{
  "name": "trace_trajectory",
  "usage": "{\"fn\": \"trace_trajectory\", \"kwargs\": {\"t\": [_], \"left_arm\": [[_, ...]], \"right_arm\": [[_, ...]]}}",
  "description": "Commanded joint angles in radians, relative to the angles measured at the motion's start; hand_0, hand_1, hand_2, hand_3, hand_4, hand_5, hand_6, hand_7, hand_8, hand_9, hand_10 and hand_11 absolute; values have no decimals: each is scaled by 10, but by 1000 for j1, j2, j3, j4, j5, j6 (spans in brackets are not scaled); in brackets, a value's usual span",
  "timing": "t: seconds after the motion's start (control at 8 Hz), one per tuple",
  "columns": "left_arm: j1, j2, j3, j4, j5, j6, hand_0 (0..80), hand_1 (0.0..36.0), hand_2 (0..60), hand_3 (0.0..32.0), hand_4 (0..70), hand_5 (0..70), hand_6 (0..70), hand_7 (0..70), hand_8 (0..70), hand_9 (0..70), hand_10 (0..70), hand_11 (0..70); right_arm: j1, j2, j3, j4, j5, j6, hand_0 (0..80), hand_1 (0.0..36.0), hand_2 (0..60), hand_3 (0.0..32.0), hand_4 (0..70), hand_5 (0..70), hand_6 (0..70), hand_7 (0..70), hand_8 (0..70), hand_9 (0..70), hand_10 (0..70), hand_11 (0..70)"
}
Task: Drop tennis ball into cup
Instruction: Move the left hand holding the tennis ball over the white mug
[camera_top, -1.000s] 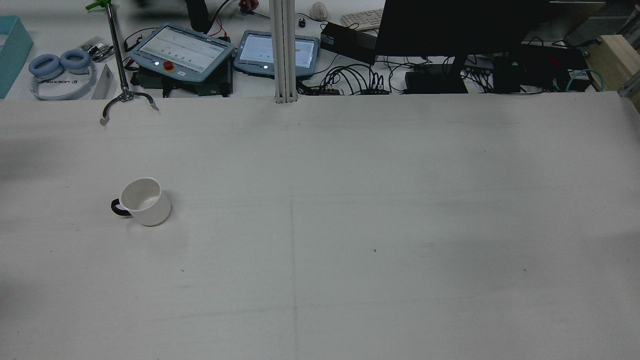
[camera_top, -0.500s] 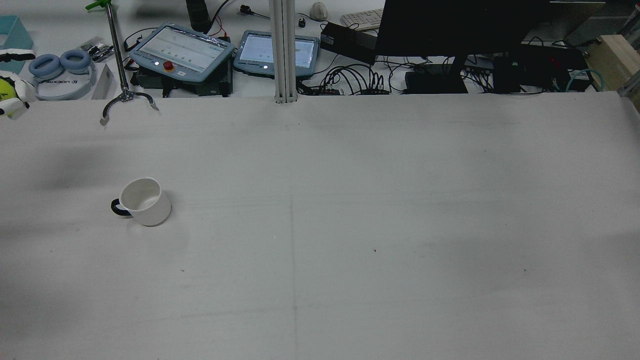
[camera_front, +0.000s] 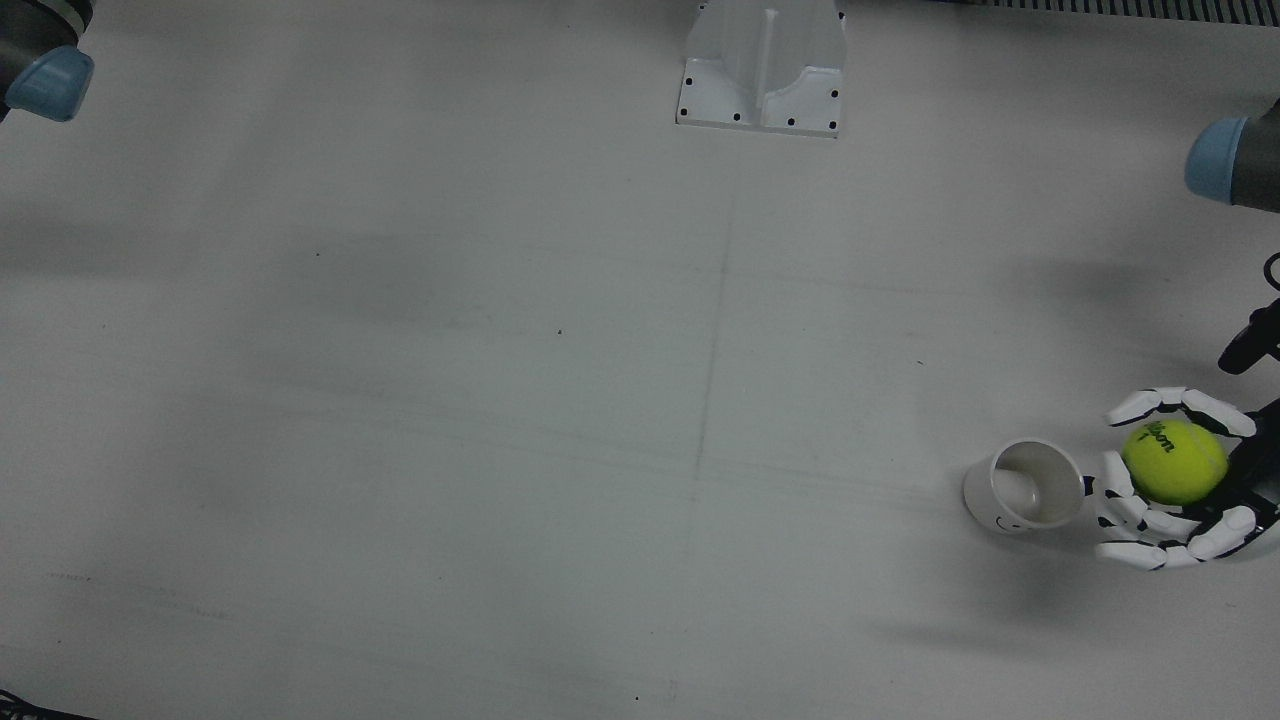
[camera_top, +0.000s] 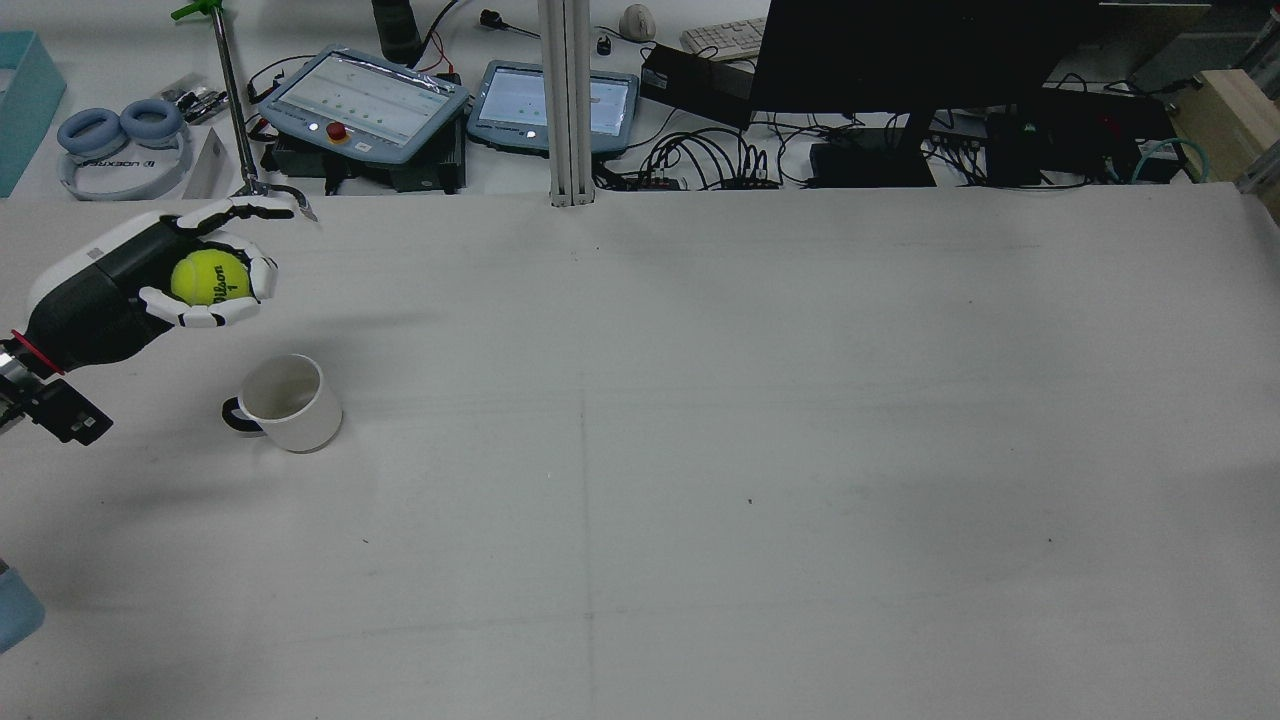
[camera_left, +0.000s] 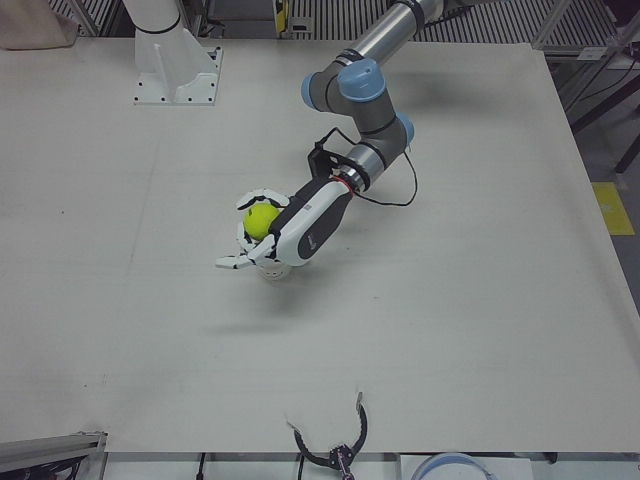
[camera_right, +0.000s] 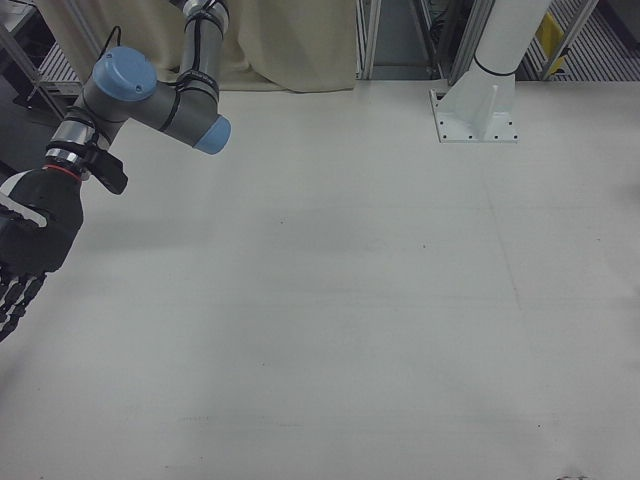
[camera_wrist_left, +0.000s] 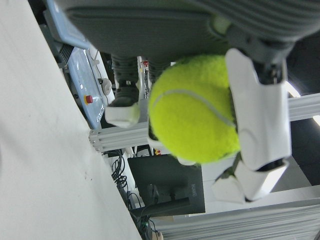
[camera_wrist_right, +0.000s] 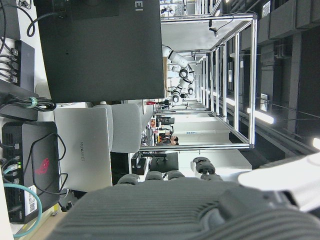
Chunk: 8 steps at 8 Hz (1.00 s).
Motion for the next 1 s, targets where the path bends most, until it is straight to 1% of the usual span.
{"fn": "trace_trajectory", "kwargs": {"t": [0.0,0.12,0.25,0.38,0.62,0.75,0.88], "left_arm": [[114,-40,81,-25,-29,77,531,192,296,0,129,226,700,700,426,520,517,700],[113,-55,113,-33,-28,73,527,187,296,0,125,228,700,700,427,516,510,700],[107,-57,109,-30,-25,63,526,185,284,0,127,223,692,700,422,515,506,700],[84,-57,106,-27,-25,50,525,185,284,0,134,221,697,700,421,513,497,700],[82,-49,117,-25,-26,59,527,187,312,0,150,231,700,700,427,510,480,691],[76,-45,112,-22,-28,50,522,187,293,0,147,210,659,700,410,508,478,688],[77,-25,109,-37,-31,49,503,178,310,0,144,188,612,546,350,415,371,536]], "right_arm": [[0,0,0,0,0,0,0,0,0,0,0,0,0,0,0,0,0,0],[0,0,0,0,0,0,0,0,0,0,0,0,0,0,0,0,0,0],[0,0,1,0,0,0,0,0,0,0,0,0,0,0,0,0,0,0],[0,0,1,0,0,0,0,0,0,0,0,0,0,0,0,0,0,0],[0,0,1,0,0,0,0,0,0,0,0,0,0,0,0,0,0,0],[0,0,1,0,0,0,0,0,0,0,0,0,0,0,0,0,0,0],[0,0,1,0,0,0,0,0,0,0,0,0,0,0,0,0,0,0]]}}
